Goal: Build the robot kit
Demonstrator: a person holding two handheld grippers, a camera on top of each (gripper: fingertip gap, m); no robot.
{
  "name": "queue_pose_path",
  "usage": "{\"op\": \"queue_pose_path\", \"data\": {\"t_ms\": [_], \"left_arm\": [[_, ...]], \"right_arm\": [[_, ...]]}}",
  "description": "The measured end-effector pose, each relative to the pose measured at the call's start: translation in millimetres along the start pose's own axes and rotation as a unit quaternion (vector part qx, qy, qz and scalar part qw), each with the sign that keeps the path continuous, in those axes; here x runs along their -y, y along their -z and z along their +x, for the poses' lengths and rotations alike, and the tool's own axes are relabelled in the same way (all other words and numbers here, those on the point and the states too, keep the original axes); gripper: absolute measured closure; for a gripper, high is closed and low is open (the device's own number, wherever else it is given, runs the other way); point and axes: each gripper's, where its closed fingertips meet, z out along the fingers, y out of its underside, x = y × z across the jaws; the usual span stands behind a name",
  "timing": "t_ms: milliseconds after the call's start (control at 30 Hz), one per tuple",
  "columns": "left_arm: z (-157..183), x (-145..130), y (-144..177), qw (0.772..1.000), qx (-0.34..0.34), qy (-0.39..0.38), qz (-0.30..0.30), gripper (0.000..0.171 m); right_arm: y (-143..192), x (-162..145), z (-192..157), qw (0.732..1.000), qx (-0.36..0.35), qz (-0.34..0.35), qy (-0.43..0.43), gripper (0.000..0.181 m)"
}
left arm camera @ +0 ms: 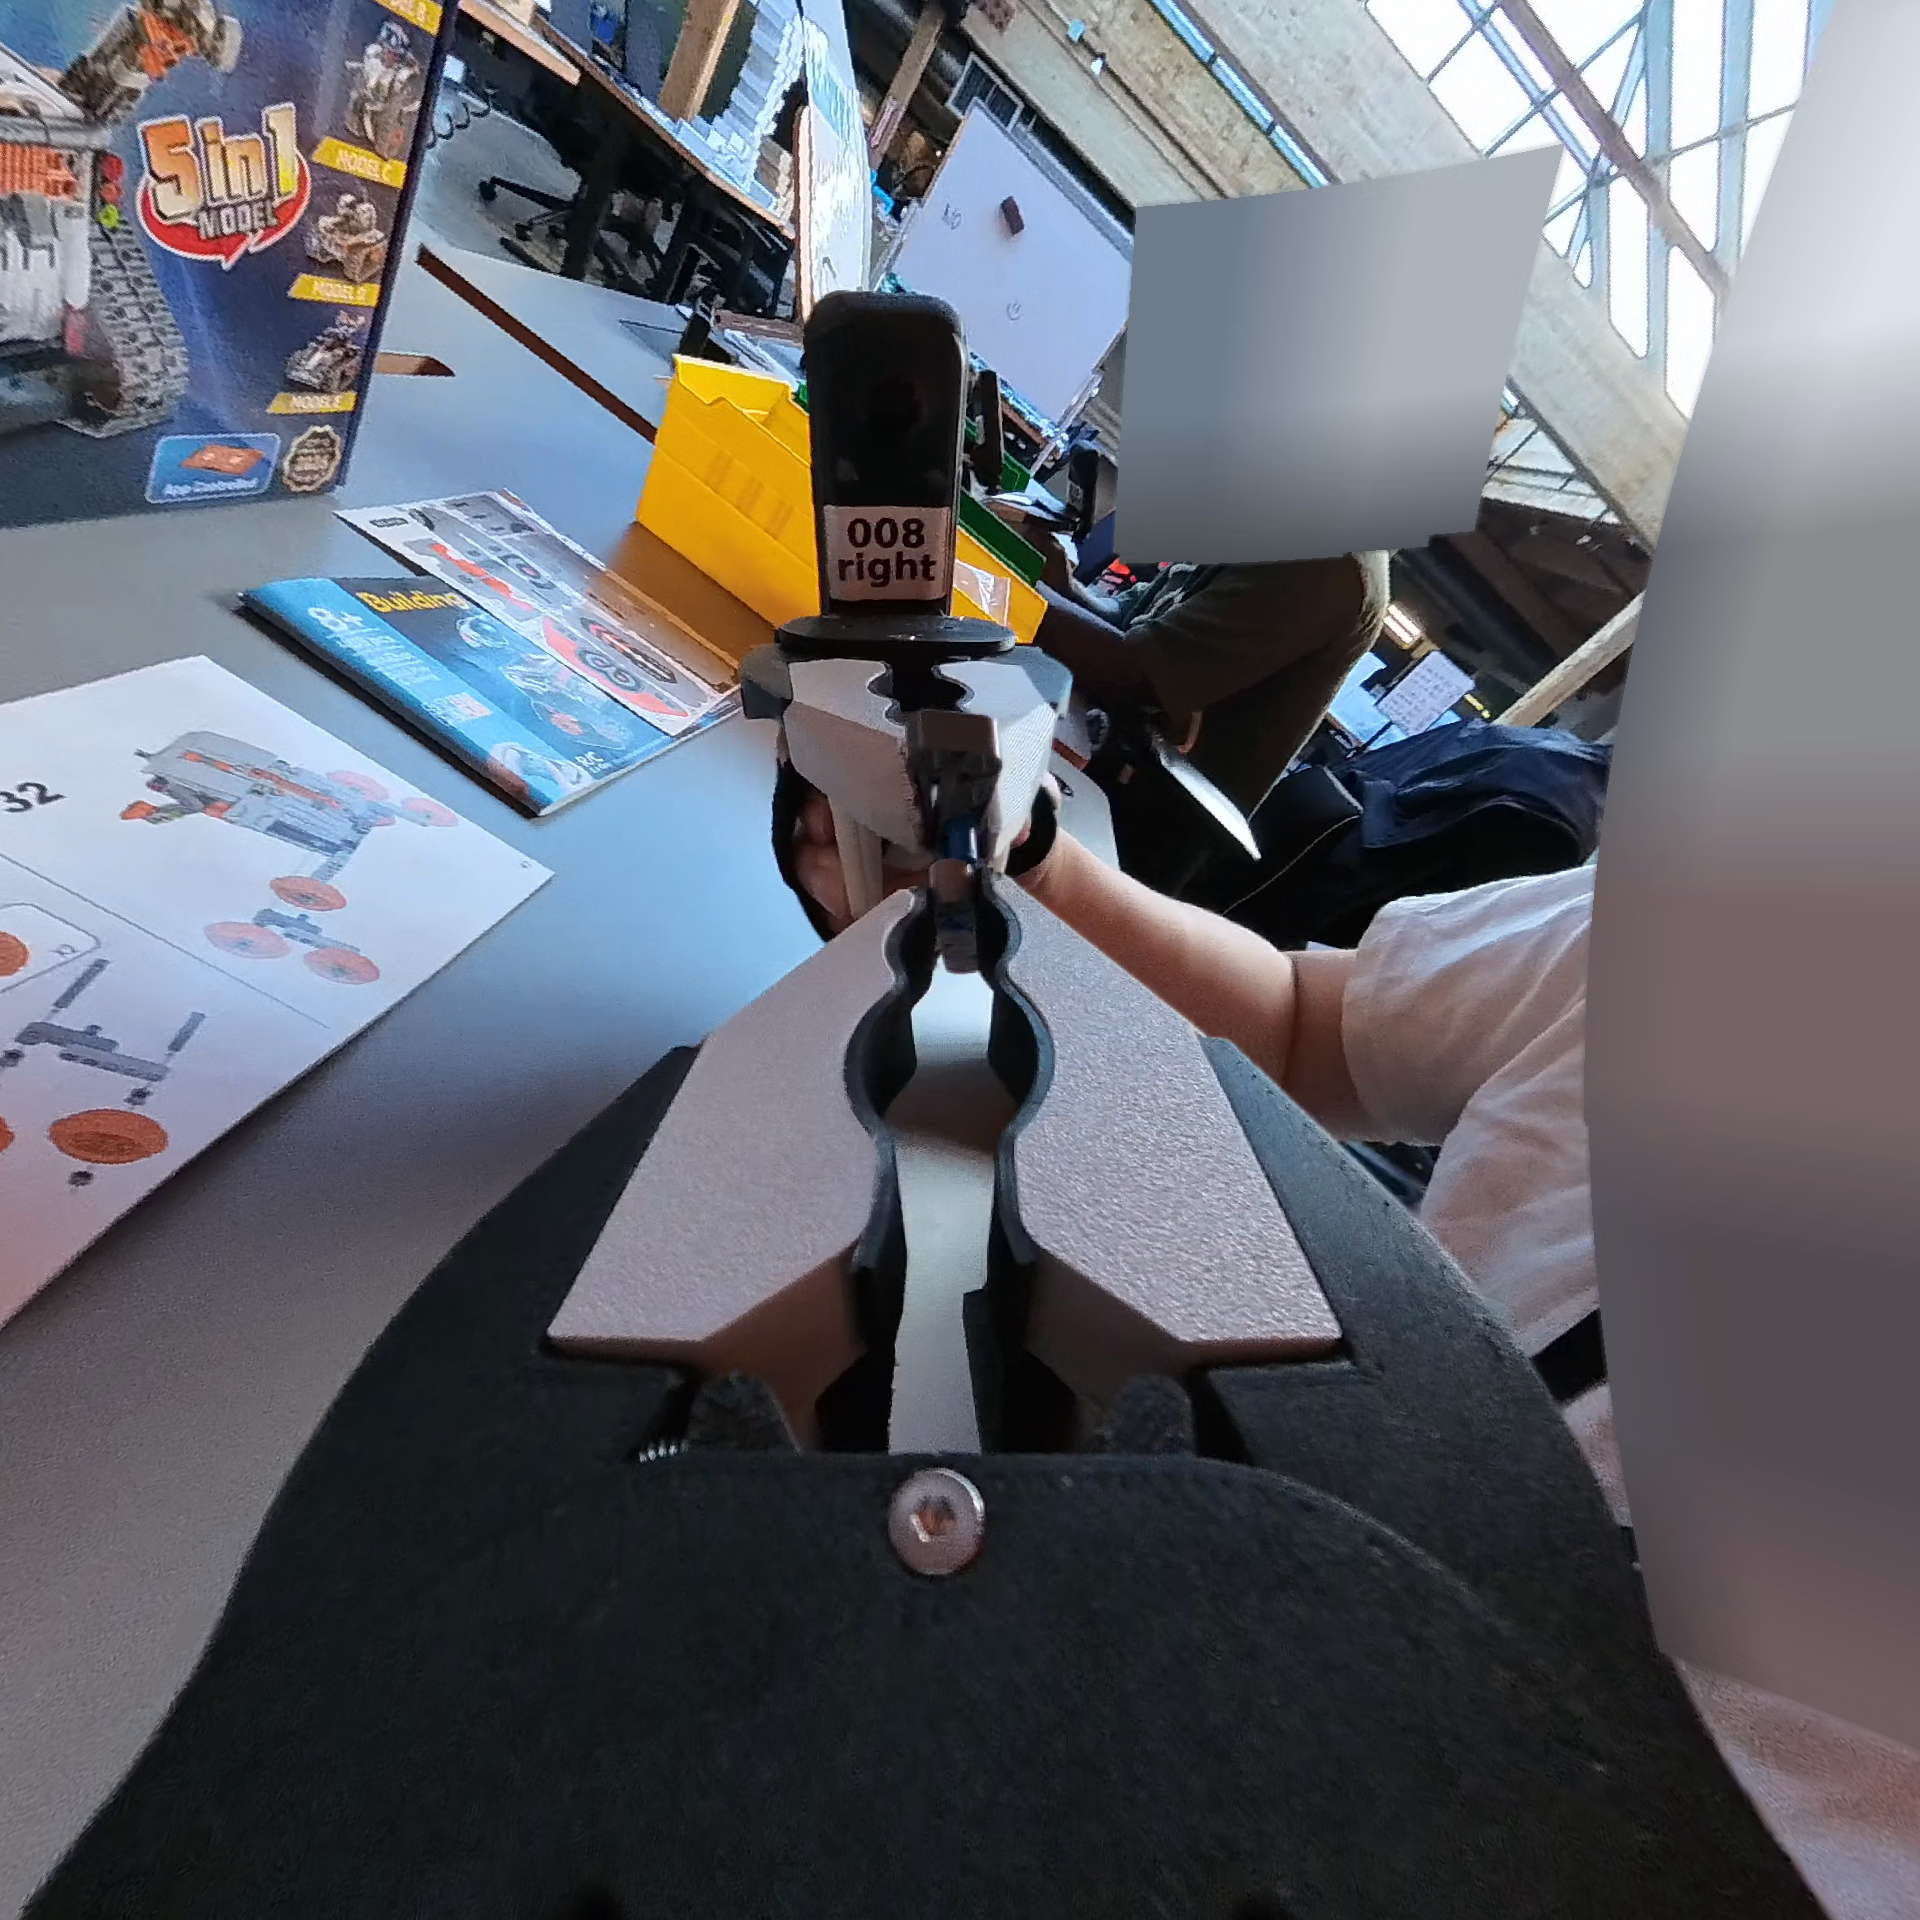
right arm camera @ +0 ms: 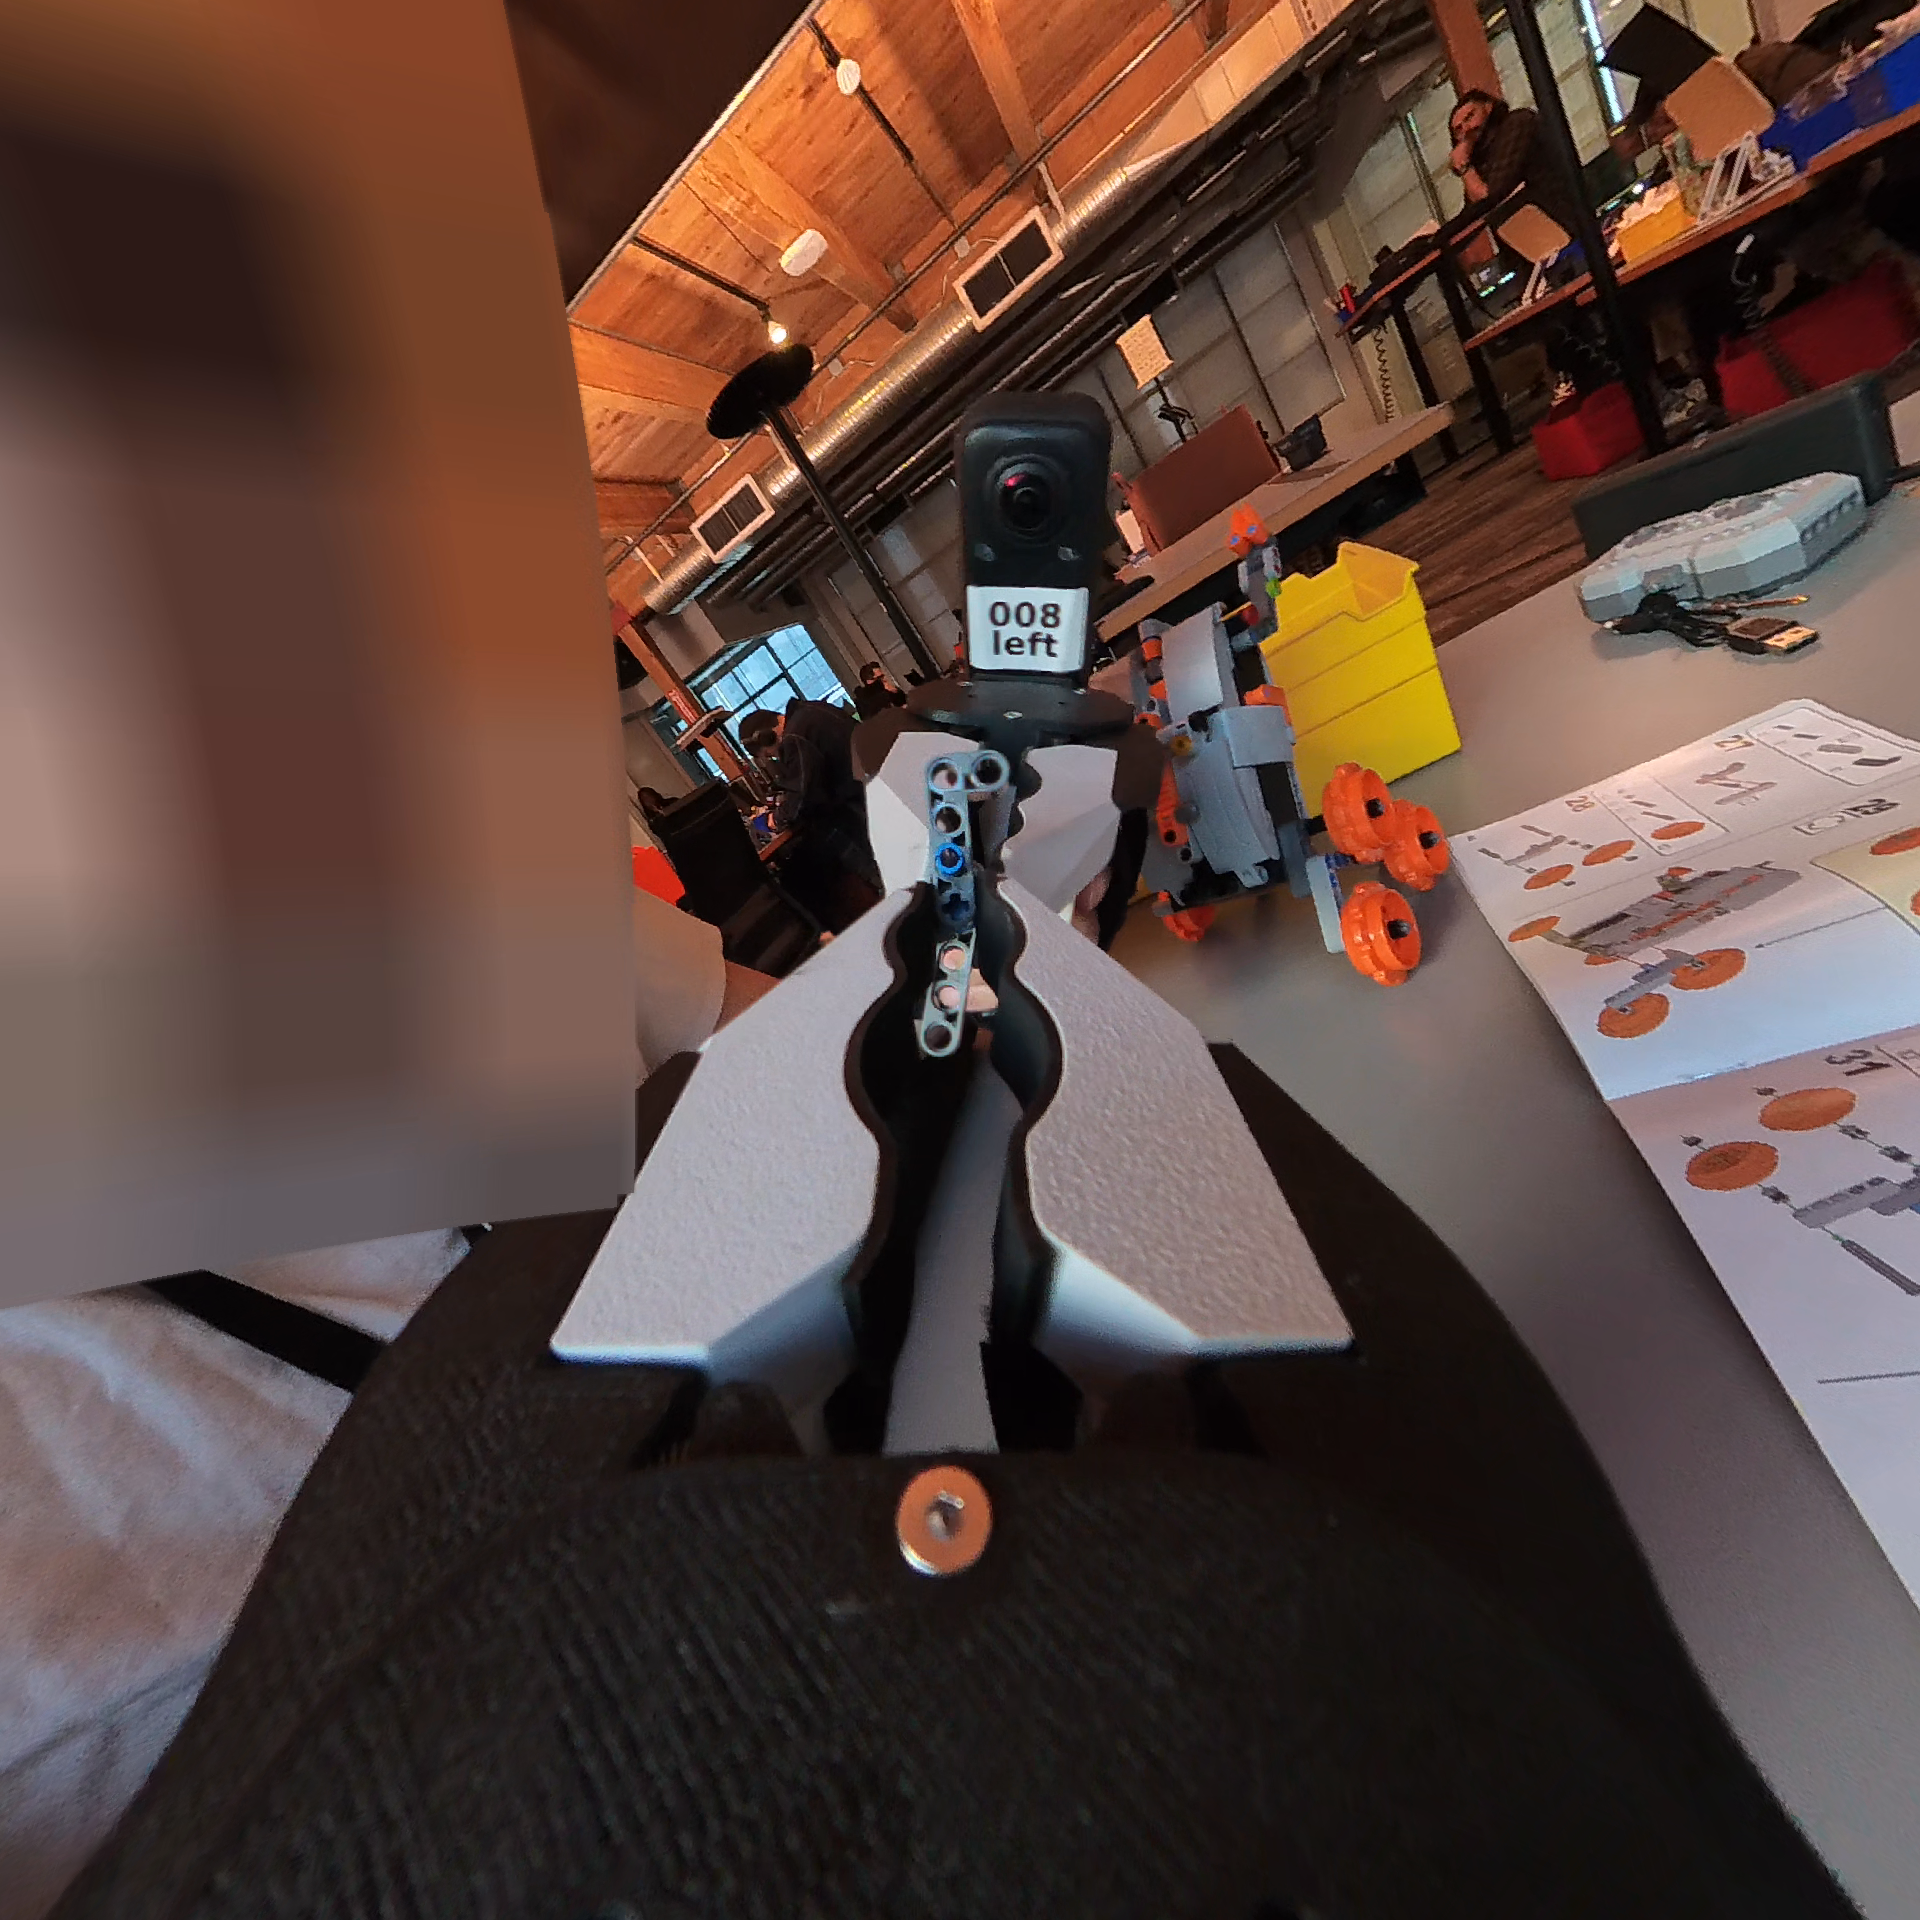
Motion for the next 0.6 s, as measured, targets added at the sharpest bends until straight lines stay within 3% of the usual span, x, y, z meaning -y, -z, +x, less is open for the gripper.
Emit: {"op": "queue_pose_path", "data": {"t_ms": [600], "left_arm": [[-11.1,-15.0,3.9,0.990,0.065,-0.110,-0.062,0.167]], "right_arm": [[-1.9,-15.6,10.7,0.996,-0.060,-0.063,-0.007,0.174]]}}
